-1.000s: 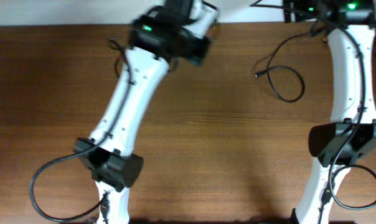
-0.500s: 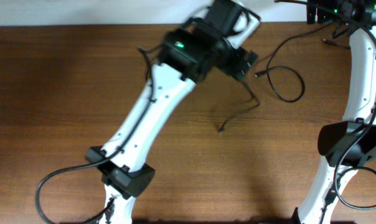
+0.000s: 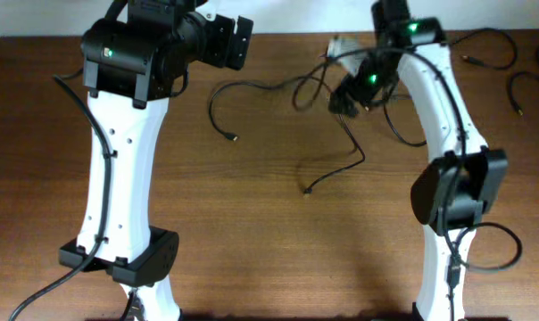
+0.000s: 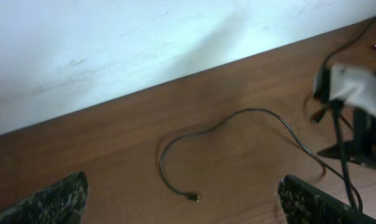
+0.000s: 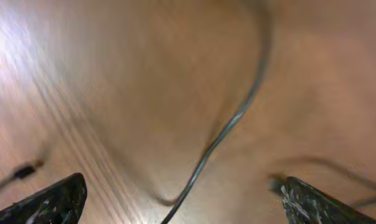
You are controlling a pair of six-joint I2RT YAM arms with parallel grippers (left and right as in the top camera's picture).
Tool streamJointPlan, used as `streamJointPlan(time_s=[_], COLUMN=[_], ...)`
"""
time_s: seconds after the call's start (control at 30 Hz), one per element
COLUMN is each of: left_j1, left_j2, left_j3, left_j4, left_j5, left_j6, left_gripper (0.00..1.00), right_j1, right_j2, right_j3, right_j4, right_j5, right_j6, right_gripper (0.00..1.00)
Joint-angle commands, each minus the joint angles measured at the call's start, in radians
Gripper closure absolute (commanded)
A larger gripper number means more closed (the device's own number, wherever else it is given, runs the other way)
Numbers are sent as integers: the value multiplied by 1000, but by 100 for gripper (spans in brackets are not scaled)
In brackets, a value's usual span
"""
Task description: Untangle cables
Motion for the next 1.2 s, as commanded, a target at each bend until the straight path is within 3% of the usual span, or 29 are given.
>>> streamJointPlan(time_s=[0.0, 0.07, 0.27, 0.37, 0.47, 0.5, 0.53, 0.57, 0.7, 0.9, 0.97, 1.07, 1.17], left_j1=[8, 8, 8, 8, 8, 8, 8, 8, 8, 8, 8, 8, 8], left_j2=[-18, -18, -18, -18, -18, -18, -18, -18, -24, -26, -26, -26, -26], left_j3=[15, 15, 15, 15, 15, 15, 15, 15, 15, 15, 15, 15, 15], left_j4=[-3, -3, -23, -45, -49, -51, -55, -59, -71, -79, -55, -17, -33], left_j5=[-21, -38, -39, -64, -80, -83, -83, -83, -82, -79, -87, -87, -87], left_j6=[1, 1, 1, 1, 1, 1, 1, 1, 1, 0, 1, 1, 1], left_gripper=[1, 1, 1, 1, 1, 1, 1, 1, 1, 1, 1, 1, 1], right_j1=[1, 20, 82, 83, 85, 84, 83, 82, 83, 82, 50, -53, -232], right_j2=[4, 5, 10, 73, 97, 98, 100, 100, -24, -278, -359, -426, -443], right_j3=[-205, -283, -283, -283, -283, -283, -283, -283, -167, 237, 293, 293, 293], right_j4=[146, 274, 726, 728, 723, 716, 705, 697, 559, 252, 224, 119, -117], right_j5=[-15, 0, 147, 148, 146, 148, 148, 148, 160, 533, 679, 680, 679], right_j6=[-106, -46, 414, 418, 427, 434, 434, 434, 455, 578, 714, 896, 1156], right_gripper=[1, 1, 2, 4, 18, 18, 51, 96, 96, 96, 96, 96, 96])
